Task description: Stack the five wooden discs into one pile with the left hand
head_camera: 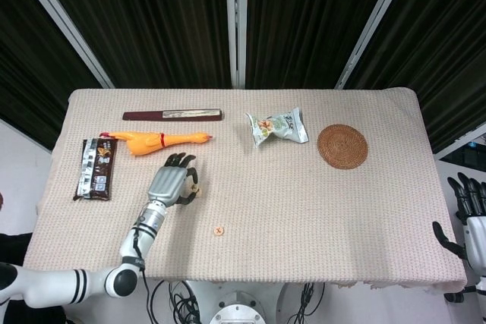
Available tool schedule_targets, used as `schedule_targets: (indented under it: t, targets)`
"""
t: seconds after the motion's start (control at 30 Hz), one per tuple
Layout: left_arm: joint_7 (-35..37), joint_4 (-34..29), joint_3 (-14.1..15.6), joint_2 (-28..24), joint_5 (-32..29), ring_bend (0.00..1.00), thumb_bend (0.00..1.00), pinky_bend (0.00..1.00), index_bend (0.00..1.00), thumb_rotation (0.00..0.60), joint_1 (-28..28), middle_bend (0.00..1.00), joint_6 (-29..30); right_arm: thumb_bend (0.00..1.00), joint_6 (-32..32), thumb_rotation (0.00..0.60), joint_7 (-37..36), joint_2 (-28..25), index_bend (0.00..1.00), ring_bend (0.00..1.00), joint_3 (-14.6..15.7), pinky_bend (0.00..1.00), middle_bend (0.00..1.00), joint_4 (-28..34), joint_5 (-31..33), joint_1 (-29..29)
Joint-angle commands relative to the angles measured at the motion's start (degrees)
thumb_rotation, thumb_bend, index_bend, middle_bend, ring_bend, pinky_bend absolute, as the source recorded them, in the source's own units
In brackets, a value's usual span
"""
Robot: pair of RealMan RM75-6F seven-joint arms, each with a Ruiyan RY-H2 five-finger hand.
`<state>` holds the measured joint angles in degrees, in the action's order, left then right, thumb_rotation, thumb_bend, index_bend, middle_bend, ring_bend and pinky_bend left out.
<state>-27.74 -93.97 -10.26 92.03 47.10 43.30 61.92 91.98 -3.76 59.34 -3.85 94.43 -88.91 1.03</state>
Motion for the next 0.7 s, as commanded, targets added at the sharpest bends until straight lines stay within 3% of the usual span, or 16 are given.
schedule_targets:
  t: [0.03,0.7]
  targets:
    - [1.06,1.3,0.07,0.79,0.64,0.0,0.31,0.0,0.51,0.6,-0.14,0.1,-0.53,0.28,-0.17,0.6,-0.11,-0.03,0.0,0.0,-0.01,0.0,0.0,-0.1,0.16,-0.04]
    - [2.36,2.97,0.03,1.97,1.08,0.0,0.31,0.0,0.49,0.6,-0.46,0.1,-1.71,0.28,-0.42,0.6,-0.43,-0.17,0.0,0.0,-0.08,0.0,0.0,-0.04,0.57,-0.09]
